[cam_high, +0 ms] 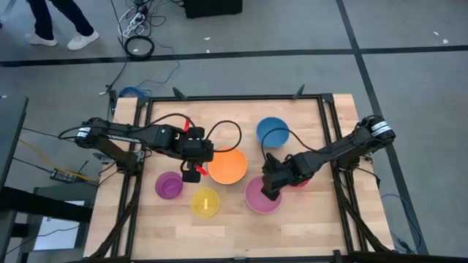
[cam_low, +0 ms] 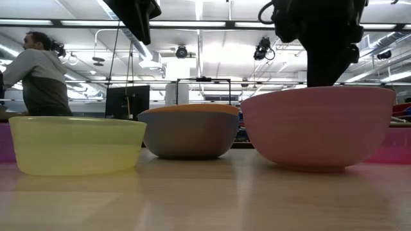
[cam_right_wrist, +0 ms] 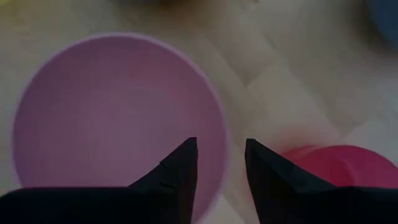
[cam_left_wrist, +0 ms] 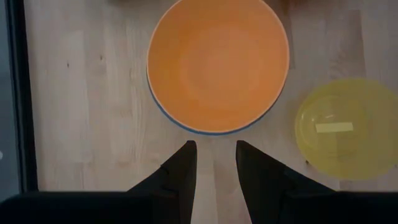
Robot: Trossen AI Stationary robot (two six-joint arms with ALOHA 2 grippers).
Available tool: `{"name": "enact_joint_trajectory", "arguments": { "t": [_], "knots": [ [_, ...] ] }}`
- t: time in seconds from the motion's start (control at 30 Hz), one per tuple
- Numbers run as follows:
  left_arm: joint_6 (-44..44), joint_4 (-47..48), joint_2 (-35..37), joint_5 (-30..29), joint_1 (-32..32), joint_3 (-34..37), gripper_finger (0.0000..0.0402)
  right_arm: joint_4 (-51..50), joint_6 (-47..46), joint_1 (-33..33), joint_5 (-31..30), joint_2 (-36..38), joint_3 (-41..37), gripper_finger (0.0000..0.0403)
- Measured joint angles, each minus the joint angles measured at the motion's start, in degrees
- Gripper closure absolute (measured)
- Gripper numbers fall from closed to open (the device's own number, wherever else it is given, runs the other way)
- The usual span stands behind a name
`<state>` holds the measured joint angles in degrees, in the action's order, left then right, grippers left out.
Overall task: Nest bowls inside each other
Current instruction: Stack the pink bowl on top of the orange bowl
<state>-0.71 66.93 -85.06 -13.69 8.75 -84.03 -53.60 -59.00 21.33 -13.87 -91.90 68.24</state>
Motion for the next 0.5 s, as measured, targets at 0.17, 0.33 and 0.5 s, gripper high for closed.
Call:
{"name": "enact_joint_trajectory", "arguments": {
  "t": [0.17,0.33,0.5],
  "knots": [
    [-0.19,-0.20,0.00,-0.20,0.00,0.02,0.0280,1.03,-0.05,0.92,0.02,-4.10,-0.01,0.0280],
    [-0.15,-0.17,0.00,-0.24,0.00,0.02,0.0280,1.38,0.33,0.83,-0.46,-8.24,-0.02,0.0282],
    [-0.13,-0.24,0.00,-0.69,0.00,0.02,0.0280,1.46,2.23,0.39,-0.09,-9.22,-0.01,0.0334]
  ]
}}
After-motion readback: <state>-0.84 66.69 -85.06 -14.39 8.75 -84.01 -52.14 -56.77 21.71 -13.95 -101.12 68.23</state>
